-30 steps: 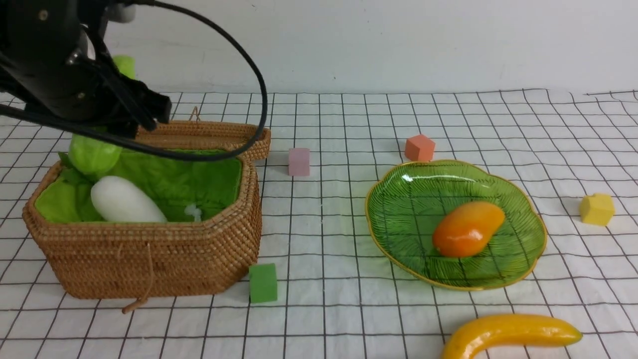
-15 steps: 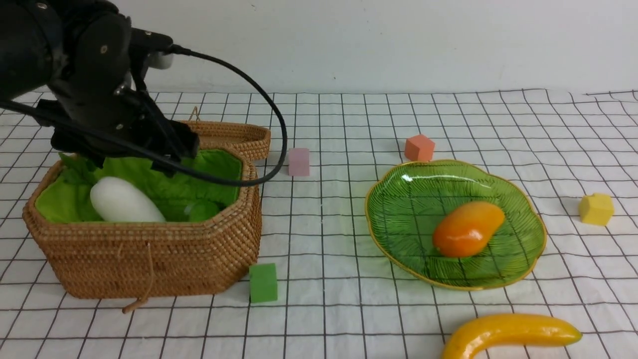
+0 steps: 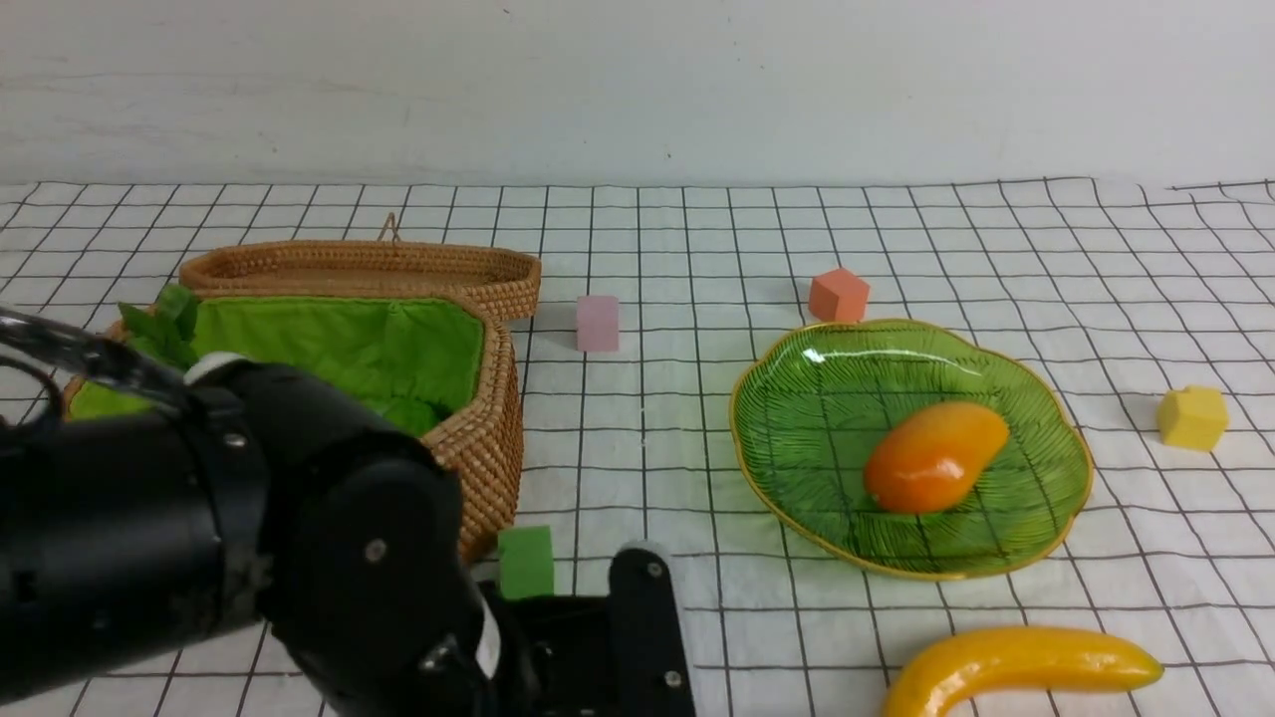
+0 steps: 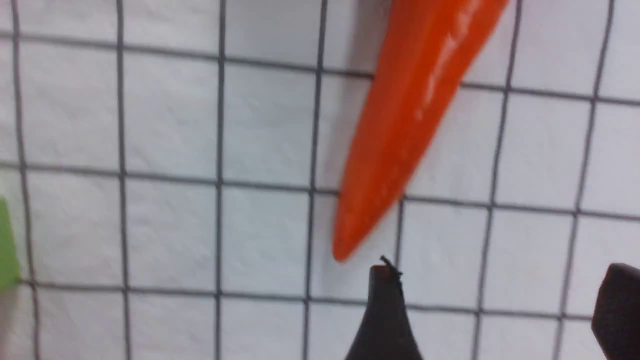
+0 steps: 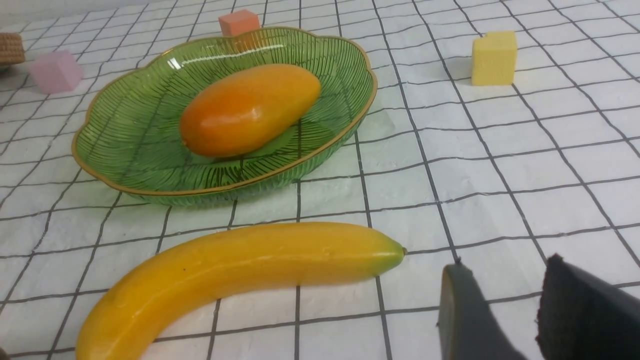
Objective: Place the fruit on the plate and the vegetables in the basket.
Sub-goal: Use the left arm to grab a carrot and put it into the left basket
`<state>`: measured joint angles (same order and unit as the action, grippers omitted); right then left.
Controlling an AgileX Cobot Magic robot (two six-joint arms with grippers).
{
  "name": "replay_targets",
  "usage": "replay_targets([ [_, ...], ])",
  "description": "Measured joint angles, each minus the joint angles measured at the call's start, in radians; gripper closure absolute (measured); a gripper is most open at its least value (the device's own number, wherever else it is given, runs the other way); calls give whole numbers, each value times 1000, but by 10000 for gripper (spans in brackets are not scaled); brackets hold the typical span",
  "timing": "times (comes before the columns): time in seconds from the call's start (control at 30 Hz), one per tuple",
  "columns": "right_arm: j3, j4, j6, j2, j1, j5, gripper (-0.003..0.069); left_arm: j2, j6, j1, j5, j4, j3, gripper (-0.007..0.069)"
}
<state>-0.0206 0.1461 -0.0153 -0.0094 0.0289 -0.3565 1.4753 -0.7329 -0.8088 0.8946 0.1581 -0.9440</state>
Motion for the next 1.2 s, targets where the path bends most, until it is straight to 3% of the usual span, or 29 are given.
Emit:
replay_targets([
  [0.17, 0, 0, 0, 0, 0, 0, 414, 88, -48, -8, -141, 24, 0, 114],
  [0.43, 0, 0, 0, 0, 0, 0, 414, 280, -239, -8, -268, 258, 0, 130],
  [0.53, 0, 0, 0, 0, 0, 0, 414, 300, -252, -8, -258, 266, -11, 194],
  [0.6, 0, 0, 0, 0, 0, 0, 414, 310, -248, -8, -234, 235, -28, 320],
  [0.63, 0, 0, 0, 0, 0, 0, 414, 311, -245, -8, -230, 231, -30, 333],
  [0.67, 0, 0, 0, 0, 0, 0, 414, 313, -229, -8, -192, 201, -45, 384],
  [0.87, 0, 0, 0, 0, 0, 0, 414, 280, -147, -9, 81, 65, -98, 370],
  [1.03, 0, 0, 0, 0, 0, 0, 414, 126, 71, 13, 256, -262, -179, 370],
  [1.1, 0, 0, 0, 0, 0, 0, 414, 83, 129, 59, 268, -350, -207, 370],
  [1.2, 0, 0, 0, 0, 0, 0, 414, -14, 219, 293, 184, -485, -300, 370],
])
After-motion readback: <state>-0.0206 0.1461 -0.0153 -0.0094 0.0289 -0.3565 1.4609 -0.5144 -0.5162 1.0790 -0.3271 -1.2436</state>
